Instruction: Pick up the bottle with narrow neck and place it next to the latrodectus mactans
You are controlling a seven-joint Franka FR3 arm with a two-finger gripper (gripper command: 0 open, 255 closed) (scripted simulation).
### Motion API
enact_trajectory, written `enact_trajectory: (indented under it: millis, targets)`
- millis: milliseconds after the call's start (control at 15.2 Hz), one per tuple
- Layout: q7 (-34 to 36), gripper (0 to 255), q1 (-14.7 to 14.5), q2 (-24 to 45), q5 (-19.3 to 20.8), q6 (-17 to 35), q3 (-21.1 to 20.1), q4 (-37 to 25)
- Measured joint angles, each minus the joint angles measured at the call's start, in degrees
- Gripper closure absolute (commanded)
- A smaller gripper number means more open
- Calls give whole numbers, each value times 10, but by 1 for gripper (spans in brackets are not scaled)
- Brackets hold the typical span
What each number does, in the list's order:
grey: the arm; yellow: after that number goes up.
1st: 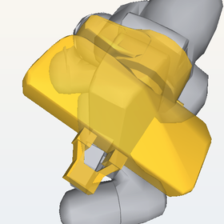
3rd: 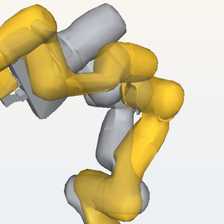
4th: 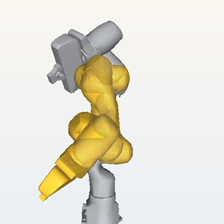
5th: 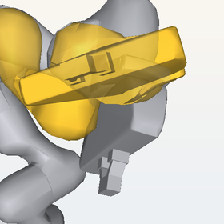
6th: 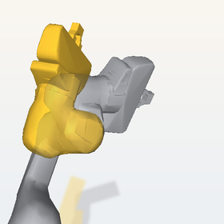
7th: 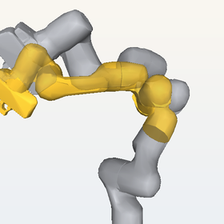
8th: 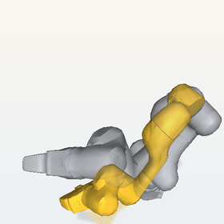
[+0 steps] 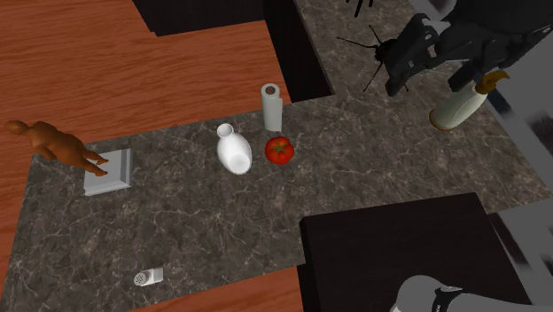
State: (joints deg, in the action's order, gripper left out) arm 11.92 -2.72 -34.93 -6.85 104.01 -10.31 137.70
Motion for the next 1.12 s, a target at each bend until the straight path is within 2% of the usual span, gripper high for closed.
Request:
enact_trajectory:
  millis: [264,594,924,1122]
  targets:
    - [36,0,-12,50,-12,60,-40,8]
    - [88,0,-22,136,-10,126,-91,-13]
    - [148,0,-29,226,12,185,-138,-42]
    - [192,0,-33,293,43,210,-163,-80]
